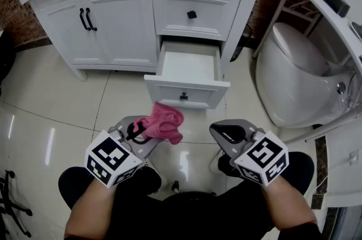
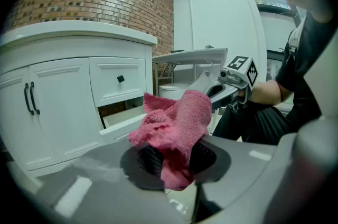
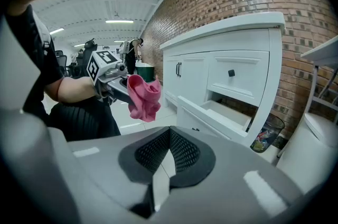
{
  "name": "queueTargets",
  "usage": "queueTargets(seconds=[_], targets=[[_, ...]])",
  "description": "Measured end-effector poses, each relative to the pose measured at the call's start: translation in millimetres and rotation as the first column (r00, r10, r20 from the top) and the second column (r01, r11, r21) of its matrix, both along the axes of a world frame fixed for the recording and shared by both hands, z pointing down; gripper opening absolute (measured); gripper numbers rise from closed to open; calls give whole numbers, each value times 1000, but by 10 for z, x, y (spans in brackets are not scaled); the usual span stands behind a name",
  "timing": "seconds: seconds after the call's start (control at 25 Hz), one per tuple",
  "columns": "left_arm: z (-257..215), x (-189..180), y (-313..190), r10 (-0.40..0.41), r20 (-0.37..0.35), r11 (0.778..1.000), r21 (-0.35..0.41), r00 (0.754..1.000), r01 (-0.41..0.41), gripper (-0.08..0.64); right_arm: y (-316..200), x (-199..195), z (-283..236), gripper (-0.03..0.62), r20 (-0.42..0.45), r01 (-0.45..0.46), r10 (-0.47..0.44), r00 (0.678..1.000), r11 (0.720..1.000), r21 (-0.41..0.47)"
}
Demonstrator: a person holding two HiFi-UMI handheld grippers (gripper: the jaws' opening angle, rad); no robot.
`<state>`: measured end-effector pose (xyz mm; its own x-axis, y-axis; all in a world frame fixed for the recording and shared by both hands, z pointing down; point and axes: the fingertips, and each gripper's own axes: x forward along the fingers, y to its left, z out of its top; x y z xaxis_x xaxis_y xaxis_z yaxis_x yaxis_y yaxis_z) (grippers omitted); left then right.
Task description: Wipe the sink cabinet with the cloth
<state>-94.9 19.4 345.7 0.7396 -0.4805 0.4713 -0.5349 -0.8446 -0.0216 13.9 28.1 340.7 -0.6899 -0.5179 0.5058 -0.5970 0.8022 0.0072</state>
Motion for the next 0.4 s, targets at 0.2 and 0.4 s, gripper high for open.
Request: queueTargets(seconds=[0.2,0.4], targets=[[59,10,3,-1,4,1000,-20,1000,1,100,23,-23,58,6,-7,9,-9,1000,1000,-15],[49,18,-11,-3,0,1000,-26,1000,3,100,8,-31,40,6,-12,10,-10,1000,1000,-12]])
